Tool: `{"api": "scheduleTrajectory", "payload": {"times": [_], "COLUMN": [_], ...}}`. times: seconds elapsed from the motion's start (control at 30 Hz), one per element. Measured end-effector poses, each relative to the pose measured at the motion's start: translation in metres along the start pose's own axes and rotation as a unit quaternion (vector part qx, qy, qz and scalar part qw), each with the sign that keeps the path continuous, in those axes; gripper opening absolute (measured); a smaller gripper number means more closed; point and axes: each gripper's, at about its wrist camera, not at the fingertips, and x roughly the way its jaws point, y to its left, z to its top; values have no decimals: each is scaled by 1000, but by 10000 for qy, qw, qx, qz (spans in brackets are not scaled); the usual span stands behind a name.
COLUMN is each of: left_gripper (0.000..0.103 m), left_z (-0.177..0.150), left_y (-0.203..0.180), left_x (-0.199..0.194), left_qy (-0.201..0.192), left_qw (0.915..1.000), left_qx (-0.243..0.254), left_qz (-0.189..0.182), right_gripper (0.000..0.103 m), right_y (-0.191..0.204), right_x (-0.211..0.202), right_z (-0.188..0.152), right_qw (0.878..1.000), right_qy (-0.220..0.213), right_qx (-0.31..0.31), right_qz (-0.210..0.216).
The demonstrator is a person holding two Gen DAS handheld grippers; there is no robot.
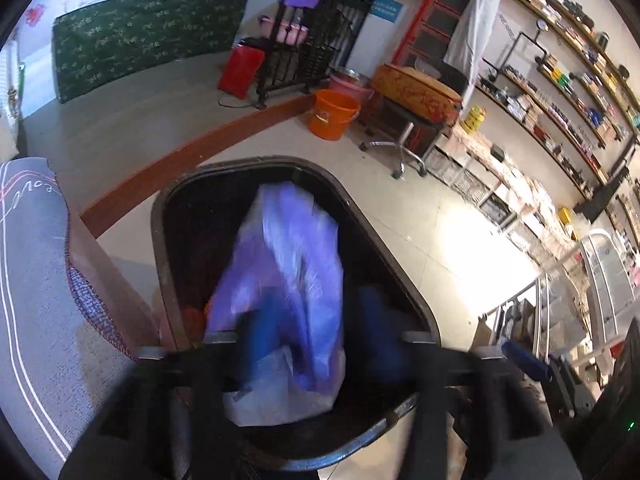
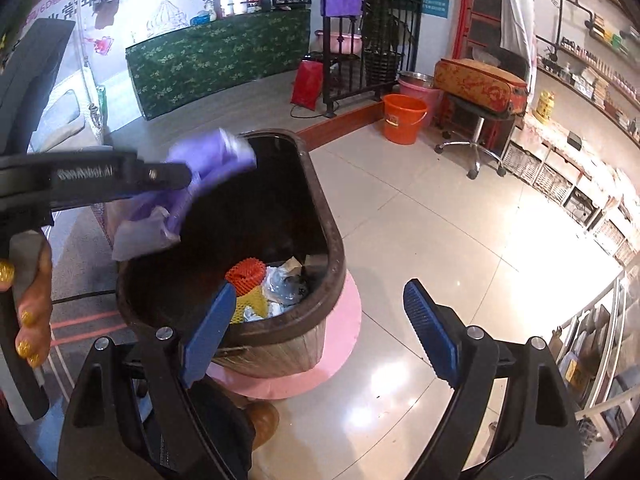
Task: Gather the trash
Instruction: 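Lower the purple plastic bag into the bin and open the left gripper, then move both tools back over the table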
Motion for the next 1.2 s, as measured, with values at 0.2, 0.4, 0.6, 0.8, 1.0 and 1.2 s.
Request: {"api": "scheduleTrajectory", "payload": {"times": [0.2,0.4,0.6,0.8,1.0,1.2], "left_gripper": [80,86,92,95,96,96], "left_z": [-5,-9,-26,-45,-64,-84], "left_y": [7,12,15,30,64,100], "left_x": [-16,-53,-91,-122,-153,-183], "left_qy": [-194,-641,-1001,-1219,-1294,-1335], "left_qw": [9996,9967,9915,9840,9776,9672], "left_qx": [-181,-460,-355,-350,-710,-1123], "left_qz": [-59,196,752,1249,1503,1845], "right_gripper": [85,85,86,88,88,89], "right_y": [-1,3,13,41,83,129], "right_x": [0,-1,-5,-6,-12,-21], "right_z": [-1,-2,-1,-1,-2,-4], "right_qw": [10000,9999,9996,9982,9944,9868], "right_qy": [-7,-84,-107,-94,-24,33], "right_qx": [31,41,66,-25,-291,-706], "right_qz": [52,91,251,594,1012,1459]}}
